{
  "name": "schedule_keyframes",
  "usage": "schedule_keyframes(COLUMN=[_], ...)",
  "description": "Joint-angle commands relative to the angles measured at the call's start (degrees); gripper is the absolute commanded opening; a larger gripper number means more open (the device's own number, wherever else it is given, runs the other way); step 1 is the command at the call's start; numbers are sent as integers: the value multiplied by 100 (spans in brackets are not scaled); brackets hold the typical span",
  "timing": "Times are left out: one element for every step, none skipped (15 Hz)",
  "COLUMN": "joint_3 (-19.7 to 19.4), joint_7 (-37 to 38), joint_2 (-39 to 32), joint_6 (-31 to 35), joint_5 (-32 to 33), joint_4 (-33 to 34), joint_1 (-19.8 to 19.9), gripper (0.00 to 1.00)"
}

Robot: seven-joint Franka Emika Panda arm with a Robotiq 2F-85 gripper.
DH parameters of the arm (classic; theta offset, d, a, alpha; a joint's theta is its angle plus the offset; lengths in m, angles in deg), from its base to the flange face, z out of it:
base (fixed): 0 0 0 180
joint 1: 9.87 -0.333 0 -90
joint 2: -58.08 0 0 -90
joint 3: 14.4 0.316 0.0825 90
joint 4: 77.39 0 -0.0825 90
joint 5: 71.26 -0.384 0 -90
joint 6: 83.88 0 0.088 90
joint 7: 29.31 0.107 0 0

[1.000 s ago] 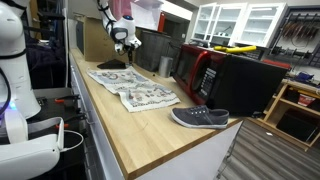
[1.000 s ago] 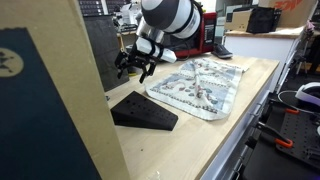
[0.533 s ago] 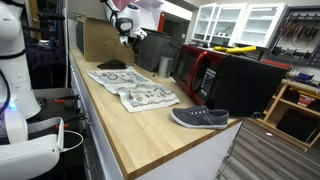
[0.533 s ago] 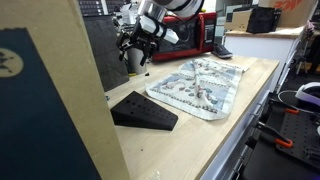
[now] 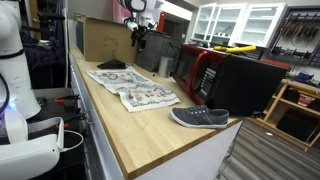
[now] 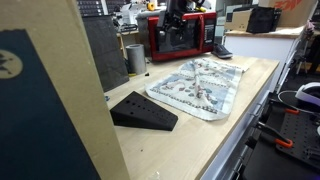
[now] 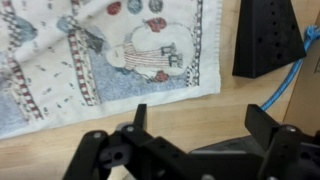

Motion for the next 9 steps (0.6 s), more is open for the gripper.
schedule_keyframes(joint_3=[-312, -400, -483, -559, -615, -658, -684, -707, -711], joint_7=[-876, -1080, -1305, -1502, -1661, -1803, -1883, -1965, -2040], joint_2=[498, 598, 683, 774, 846, 923, 1004, 1080, 1154], joint_6=[-980, -1166, -1359, -1505, -1618, -1711, -1753, -1757, -1768], joint_5=[421, 582, 702, 822, 914, 988, 1054, 1119, 1153], joint_4=[-142, -152, -145, -138, -123, -110, -107, -125, -142], joint_1=[141, 169, 197, 225, 232, 236, 226, 210, 186], gripper=[100, 100, 100, 100, 100, 100, 100, 100, 100])
